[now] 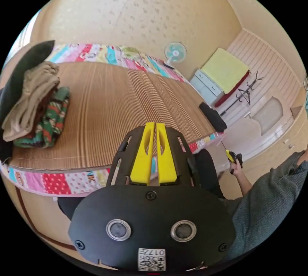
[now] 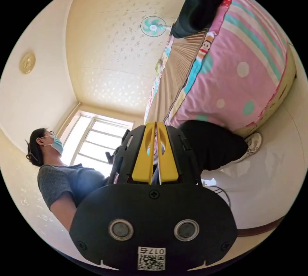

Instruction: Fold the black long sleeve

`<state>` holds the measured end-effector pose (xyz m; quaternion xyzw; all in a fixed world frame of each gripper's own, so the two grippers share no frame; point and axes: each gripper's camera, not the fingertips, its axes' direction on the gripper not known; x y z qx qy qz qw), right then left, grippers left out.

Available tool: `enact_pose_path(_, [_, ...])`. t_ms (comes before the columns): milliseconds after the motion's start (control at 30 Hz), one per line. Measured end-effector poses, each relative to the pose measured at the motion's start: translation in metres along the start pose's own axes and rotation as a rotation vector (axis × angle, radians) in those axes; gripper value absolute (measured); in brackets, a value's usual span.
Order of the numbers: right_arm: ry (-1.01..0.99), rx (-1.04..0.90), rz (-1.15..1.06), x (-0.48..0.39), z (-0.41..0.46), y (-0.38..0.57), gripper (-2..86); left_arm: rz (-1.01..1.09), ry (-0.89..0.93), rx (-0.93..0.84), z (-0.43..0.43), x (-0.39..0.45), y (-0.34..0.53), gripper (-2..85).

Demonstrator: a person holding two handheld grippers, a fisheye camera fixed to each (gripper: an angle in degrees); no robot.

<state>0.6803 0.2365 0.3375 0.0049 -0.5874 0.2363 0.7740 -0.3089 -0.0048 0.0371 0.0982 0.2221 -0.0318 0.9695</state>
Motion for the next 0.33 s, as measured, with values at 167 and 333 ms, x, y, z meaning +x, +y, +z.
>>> enact_pose_path(167, [0.05, -0.235, -0.175, -0.066, 0.058, -0.03, 0.6, -0.122, -0.423, 0.221, -0.102, -0.047, -0.038, 9.2])
enact_pose_path(333, [0.073, -0.367, -0.226, -0.098, 0.103, -0.04, 0.6, -0.09, -0.61, -0.132, -0.047, -0.105, -0.087, 14.7])
